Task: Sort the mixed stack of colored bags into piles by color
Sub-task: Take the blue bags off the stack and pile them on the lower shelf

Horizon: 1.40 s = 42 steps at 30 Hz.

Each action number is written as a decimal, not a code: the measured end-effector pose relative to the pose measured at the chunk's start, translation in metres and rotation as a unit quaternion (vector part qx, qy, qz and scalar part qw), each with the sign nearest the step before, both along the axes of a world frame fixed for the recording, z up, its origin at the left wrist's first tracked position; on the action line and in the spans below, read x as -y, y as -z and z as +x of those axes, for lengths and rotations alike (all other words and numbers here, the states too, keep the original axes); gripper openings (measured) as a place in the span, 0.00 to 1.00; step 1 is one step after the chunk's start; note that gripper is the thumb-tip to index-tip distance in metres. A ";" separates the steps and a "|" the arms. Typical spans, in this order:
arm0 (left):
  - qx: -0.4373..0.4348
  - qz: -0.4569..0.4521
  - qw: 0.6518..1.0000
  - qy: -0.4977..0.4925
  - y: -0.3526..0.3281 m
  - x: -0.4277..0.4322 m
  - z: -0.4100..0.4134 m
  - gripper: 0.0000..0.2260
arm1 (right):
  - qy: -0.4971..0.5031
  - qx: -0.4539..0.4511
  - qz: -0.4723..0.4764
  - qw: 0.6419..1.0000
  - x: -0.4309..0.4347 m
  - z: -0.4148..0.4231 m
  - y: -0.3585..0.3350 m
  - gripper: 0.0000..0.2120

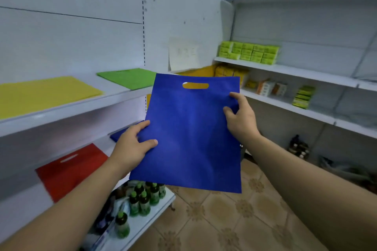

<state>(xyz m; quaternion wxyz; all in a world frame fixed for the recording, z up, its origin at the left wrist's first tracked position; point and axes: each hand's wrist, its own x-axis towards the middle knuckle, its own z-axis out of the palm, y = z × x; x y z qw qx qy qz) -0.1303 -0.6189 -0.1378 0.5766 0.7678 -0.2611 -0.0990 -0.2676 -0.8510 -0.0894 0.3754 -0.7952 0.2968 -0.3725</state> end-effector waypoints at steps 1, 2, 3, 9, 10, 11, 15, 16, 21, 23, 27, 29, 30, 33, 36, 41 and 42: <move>-0.005 0.005 1.000 0.006 0.006 0.013 -0.002 0.25 | 0.003 -0.004 0.001 1.000 0.012 -0.005 0.002 0.20; -0.006 0.012 1.000 0.009 0.011 0.023 -0.004 0.25 | 0.006 -0.009 0.004 1.000 0.022 -0.008 0.005 0.20; -0.006 0.017 1.000 0.009 0.016 0.033 -0.004 0.26 | 0.009 -0.012 0.009 1.000 0.032 -0.010 0.007 0.20; 0.001 0.042 0.999 0.009 0.045 0.077 0.013 0.26 | 0.015 -0.047 0.023 0.999 0.076 0.003 0.035 0.21; 0.001 0.047 0.999 0.010 0.050 0.084 0.019 0.26 | 0.015 -0.053 0.024 0.998 0.083 0.009 0.040 0.22; -0.004 0.054 0.999 0.008 0.057 0.091 0.028 0.26 | 0.016 -0.058 0.025 0.998 0.090 0.017 0.045 0.22; -0.017 0.061 0.998 0.010 0.080 0.127 0.068 0.25 | 0.021 -0.084 0.041 0.995 0.126 0.058 0.062 0.22; -0.022 0.062 0.998 0.009 0.085 0.137 0.079 0.25 | 0.021 -0.090 0.041 0.995 0.136 0.071 0.067 0.22; -0.056 0.068 0.996 -0.002 0.112 0.174 0.132 0.26 | 0.014 -0.131 0.051 0.990 0.177 0.135 0.087 0.21; -0.061 0.083 0.995 -0.010 0.119 0.183 0.150 0.26 | 0.006 -0.149 0.054 0.987 0.189 0.159 0.094 0.21; -0.077 0.102 0.991 -0.036 0.131 0.190 0.179 0.26 | -0.025 -0.176 0.054 0.983 0.207 0.204 0.113 0.21; -0.084 0.114 0.988 -0.055 0.136 0.189 0.189 0.26 | -0.046 -0.184 0.053 0.980 0.212 0.228 0.123 0.21; -0.089 0.118 0.987 -0.066 0.139 0.188 0.195 0.26 | -0.059 -0.189 0.050 0.979 0.214 0.241 0.129 0.21; -0.098 0.129 0.981 -0.108 0.148 0.184 0.208 0.26 | -0.108 -0.199 0.041 0.973 0.217 0.282 0.145 0.21; -0.108 0.146 0.971 -0.153 0.157 0.181 0.220 0.26 | -0.172 -0.205 0.042 0.963 0.219 0.323 0.163 0.20; -0.142 0.163 0.944 -0.249 0.180 0.185 0.229 0.26 | -0.280 -0.190 0.096 0.936 0.228 0.389 0.199 0.19; -0.146 0.174 0.937 -0.266 0.185 0.189 0.230 0.26 | -0.297 -0.195 0.118 0.927 0.229 0.401 0.208 0.19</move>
